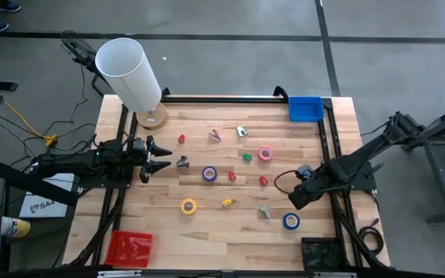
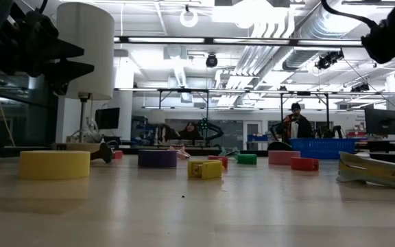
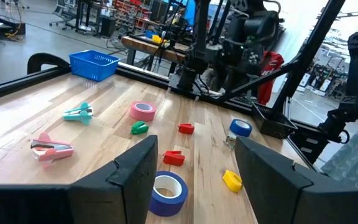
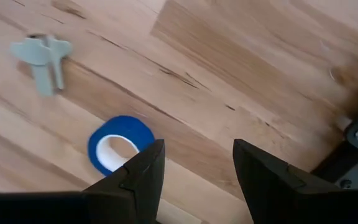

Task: Pick and place Stapler, Stapler remover, tape
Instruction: Put the bottom blue tape into the blue bin

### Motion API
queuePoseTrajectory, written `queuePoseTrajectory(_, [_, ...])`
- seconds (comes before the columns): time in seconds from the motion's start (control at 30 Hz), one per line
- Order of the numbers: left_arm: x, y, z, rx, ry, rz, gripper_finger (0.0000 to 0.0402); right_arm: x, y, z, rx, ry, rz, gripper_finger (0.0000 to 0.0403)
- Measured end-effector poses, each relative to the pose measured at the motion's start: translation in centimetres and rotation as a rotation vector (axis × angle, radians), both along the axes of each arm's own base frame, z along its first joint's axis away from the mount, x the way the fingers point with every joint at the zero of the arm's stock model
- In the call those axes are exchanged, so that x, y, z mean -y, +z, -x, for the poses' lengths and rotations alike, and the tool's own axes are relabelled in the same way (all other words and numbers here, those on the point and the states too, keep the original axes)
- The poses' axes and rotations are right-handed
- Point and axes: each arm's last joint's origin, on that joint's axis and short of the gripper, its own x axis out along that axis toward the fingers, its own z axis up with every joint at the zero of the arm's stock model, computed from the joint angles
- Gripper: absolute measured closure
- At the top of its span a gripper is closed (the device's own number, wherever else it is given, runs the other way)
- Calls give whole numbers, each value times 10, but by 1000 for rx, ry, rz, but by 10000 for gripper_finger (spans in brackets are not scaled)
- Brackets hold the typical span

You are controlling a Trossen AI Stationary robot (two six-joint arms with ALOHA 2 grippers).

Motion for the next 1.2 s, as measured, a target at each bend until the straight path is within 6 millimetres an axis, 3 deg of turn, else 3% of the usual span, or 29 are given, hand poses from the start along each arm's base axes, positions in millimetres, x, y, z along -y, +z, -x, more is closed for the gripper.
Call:
queuePoseTrajectory(0.37, [0, 0, 0, 0, 0, 0, 188, -18, -19, -6, -90, -37, 23, 222])
queuePoseTrajectory(1.2, [0, 0, 0, 0, 0, 0, 188, -59, -52, -24, -61, 24, -46, 222])
